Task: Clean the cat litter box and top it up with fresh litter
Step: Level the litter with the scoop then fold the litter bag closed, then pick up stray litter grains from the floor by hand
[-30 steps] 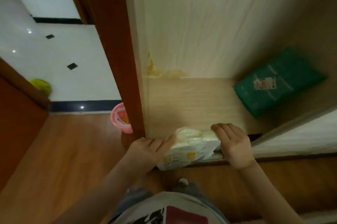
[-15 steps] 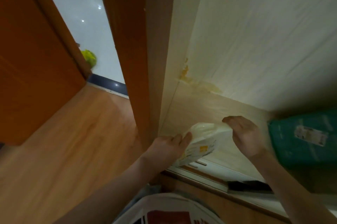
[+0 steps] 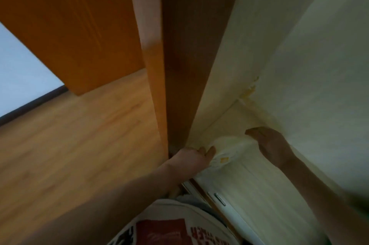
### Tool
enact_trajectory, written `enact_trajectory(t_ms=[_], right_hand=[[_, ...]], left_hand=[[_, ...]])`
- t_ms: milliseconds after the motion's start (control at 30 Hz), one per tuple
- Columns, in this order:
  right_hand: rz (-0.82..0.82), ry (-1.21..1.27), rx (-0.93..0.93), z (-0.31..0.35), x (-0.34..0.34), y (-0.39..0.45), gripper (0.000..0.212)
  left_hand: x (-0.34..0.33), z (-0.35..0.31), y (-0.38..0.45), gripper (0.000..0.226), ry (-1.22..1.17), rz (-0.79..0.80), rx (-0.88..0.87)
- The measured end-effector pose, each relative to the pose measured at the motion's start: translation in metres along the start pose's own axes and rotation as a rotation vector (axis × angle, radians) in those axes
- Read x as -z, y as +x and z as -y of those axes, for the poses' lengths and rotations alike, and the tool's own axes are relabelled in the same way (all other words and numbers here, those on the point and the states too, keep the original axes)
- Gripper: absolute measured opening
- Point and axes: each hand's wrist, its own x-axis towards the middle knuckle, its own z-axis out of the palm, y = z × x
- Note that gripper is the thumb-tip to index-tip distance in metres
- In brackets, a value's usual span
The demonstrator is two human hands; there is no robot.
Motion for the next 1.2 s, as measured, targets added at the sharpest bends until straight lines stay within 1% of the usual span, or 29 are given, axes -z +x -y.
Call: enact_trajectory(t_ms=[67, 133, 167, 233, 267, 300, 367, 400, 467, 500, 567, 667, 767, 800, 867, 933, 1000, 1033, 1100, 1167, 1200], right_hand=[[0.056, -0.030, 0.041, -0.020, -0.009, 0.009, 0.042], [0.098, -0.014, 0.057, -0.035, -0.017, 0.017, 0.054], [0.114, -0.008, 0.067, -0.041, -0.020, 0.021, 0.055], [0.140, 0.003, 0.125, -0.057, -0.029, 0.029, 0.038], [0.156, 0.030, 0.139, -0.067, -0.036, 0.032, 0.036], [0.199, 0.060, 0.137, -0.077, -0.041, 0.037, 0.037], [0.273, 0.108, 0.112, -0.093, -0.048, 0.044, 0.037], [0.300, 0.128, 0.093, -0.099, -0.048, 0.047, 0.037], [0.354, 0.155, 0.033, -0.108, -0.049, 0.054, 0.032], [0.379, 0.169, 0.012, -0.111, -0.048, 0.058, 0.034], [0.400, 0.202, -0.002, -0.120, -0.049, 0.066, 0.038], [0.397, 0.227, -0.059, -0.125, -0.048, 0.082, 0.037], [0.412, 0.205, -0.061, -0.136, -0.052, 0.099, 0.040], [0.429, 0.216, -0.083, -0.139, -0.055, 0.104, 0.040], [0.470, 0.231, -0.094, -0.139, -0.058, 0.112, 0.030], [0.490, 0.139, -0.061, -0.131, -0.061, 0.119, 0.022], [0.411, 0.055, -0.048, -0.125, -0.069, 0.119, 0.030], [0.347, 0.053, -0.071, -0.121, -0.072, 0.116, 0.038], [0.206, 0.101, -0.163, -0.112, -0.074, 0.105, 0.054], [0.048, 0.213, -0.298, -0.096, -0.071, 0.088, 0.064], [-0.050, 0.316, -0.386, -0.086, -0.069, 0.080, 0.066]], left_hand=[[-0.005, -0.004, 0.011, 0.072, -0.017, 0.032, 0.056], [-0.006, -0.007, 0.023, 0.067, -0.061, 0.069, 0.119], [-0.004, -0.009, 0.030, 0.061, -0.115, 0.083, 0.158], [-0.003, -0.012, 0.042, 0.047, -0.256, 0.083, 0.254], [-0.002, -0.013, 0.049, 0.044, -0.308, 0.092, 0.292], [-0.003, -0.014, 0.057, 0.043, -0.333, 0.090, 0.314], [-0.007, -0.014, 0.073, 0.044, -0.297, 0.067, 0.343], [-0.010, -0.011, 0.081, 0.044, -0.309, 0.062, 0.387], [-0.019, -0.007, 0.098, 0.036, -0.395, 0.044, 0.499], [-0.019, -0.005, 0.105, 0.035, -0.432, 0.020, 0.529], [-0.012, -0.002, 0.117, 0.034, -0.499, -0.035, 0.565], [-0.001, 0.006, 0.129, 0.035, -0.531, -0.114, 0.598], [-0.003, 0.011, 0.135, 0.038, -0.538, -0.165, 0.609], [-0.003, 0.010, 0.136, 0.038, -0.517, -0.154, 0.610], [-0.005, 0.006, 0.138, 0.038, -0.460, -0.101, 0.609], [-0.006, 0.002, 0.138, 0.036, -0.391, -0.062, 0.627], [-0.009, 0.000, 0.131, 0.038, -0.358, -0.097, 0.637], [-0.012, -0.002, 0.125, 0.045, -0.318, -0.145, 0.617], [-0.018, -0.006, 0.110, 0.063, -0.190, -0.272, 0.503], [-0.026, -0.008, 0.096, 0.075, -0.005, -0.356, 0.343], [-0.028, -0.009, 0.091, 0.079, 0.084, -0.342, 0.279]])
